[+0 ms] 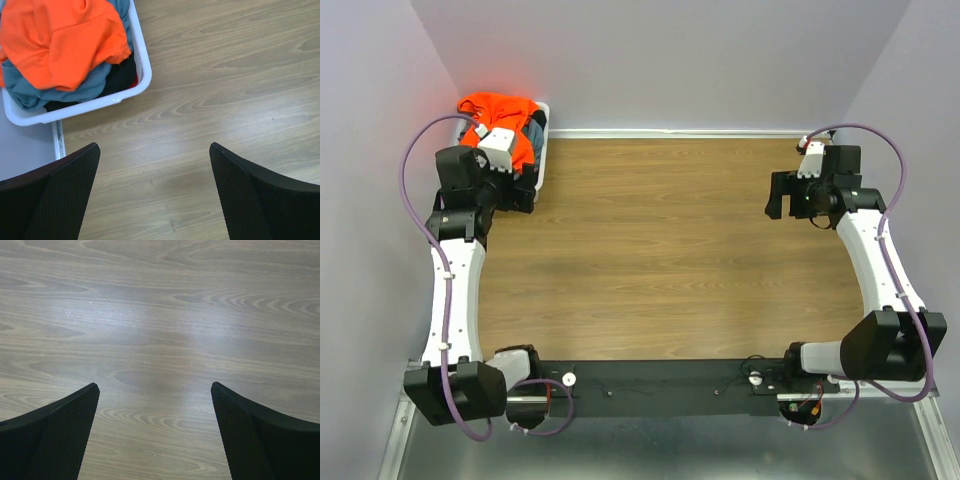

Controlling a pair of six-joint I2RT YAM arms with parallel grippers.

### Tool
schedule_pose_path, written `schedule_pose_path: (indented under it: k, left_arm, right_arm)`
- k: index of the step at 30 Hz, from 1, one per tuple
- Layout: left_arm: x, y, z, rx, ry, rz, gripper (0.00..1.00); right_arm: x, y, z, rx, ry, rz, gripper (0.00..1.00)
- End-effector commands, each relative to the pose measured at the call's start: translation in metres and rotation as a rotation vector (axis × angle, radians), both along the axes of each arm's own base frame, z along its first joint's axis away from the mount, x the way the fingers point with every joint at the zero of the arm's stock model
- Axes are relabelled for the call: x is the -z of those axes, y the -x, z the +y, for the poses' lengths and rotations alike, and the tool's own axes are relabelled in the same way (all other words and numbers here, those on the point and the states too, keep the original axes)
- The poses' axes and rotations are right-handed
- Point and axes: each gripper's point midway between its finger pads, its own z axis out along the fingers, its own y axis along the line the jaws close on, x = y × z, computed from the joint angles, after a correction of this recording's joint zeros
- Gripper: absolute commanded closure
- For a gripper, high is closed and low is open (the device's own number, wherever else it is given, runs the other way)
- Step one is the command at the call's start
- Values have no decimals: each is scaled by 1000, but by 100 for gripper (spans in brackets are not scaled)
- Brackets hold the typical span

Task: Fold and stack the t-shirts
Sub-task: Grab crumpled tshirt from bin with the left arm

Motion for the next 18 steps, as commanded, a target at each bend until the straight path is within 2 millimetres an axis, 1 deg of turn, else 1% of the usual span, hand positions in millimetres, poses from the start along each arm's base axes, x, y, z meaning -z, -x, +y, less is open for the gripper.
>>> schedule_pose_path:
  k: [1, 2, 3, 4, 5, 6, 7, 8, 9, 10, 11, 12, 13, 14, 15, 16, 17, 18]
  left_arm:
    - [-26, -13, 18, -107, -18, -54, 2]
    - [-29, -18, 20, -113, -23, -49, 2]
    - [-41, -22, 23, -119, -39, -54, 2]
    - [-42, -27, 25, -120, -46, -47, 2]
    - [-35, -37, 28, -104, -54, -18, 1]
    - [-50, -43, 29, -94, -48, -43, 2]
    - [-55, -49, 31, -91, -39, -52, 2]
    - [-49, -61, 42, -114, -26, -33, 2]
    - [-68, -70, 47, -134, -6, -74, 2]
    - [-59, -87, 55, -153, 12, -51, 2]
    - [-64, -95, 65, -175, 23, -61, 2]
    - [-81, -105, 67, -168, 25, -104, 2]
    - [-85, -115, 69, -165, 22, -122, 2]
    - [-76, -129, 73, -166, 23, -110, 2]
    - [-88, -137, 76, -163, 9, -146, 2]
    - [-76, -152, 82, -167, -10, -126, 2]
    - [-75, -160, 86, -172, -18, -126, 2]
    - [-93, -169, 94, -196, -44, -163, 2]
  right_arm:
    - [3, 2, -8, 41, 28, 16, 0]
    - [3, 1, -7, 34, 29, 15, 0]
    - [4, 0, -6, 34, 23, 18, 0]
    - [3, 0, -6, 32, 23, 17, 0]
    - [4, 0, -3, 17, 13, 17, 0]
    - [3, -1, -3, 12, 11, 13, 0]
    - [3, -1, -2, 9, 8, 15, 0]
    - [5, -2, -1, 4, 4, 20, 0]
    - [4, -3, -2, 6, 8, 19, 0]
    - [6, -3, -4, 13, 18, 24, 0]
    - [7, -2, -4, 12, 21, 26, 0]
    - [10, -1, -5, 9, 24, 32, 0]
    - [12, 0, -5, 3, 29, 35, 0]
    - [14, 0, -5, 3, 30, 40, 0]
    - [19, 1, -5, -1, 34, 51, 0]
    - [21, 1, -5, -4, 36, 58, 0]
    - [24, 1, -6, -7, 38, 64, 0]
    - [28, 1, -6, -6, 41, 77, 0]
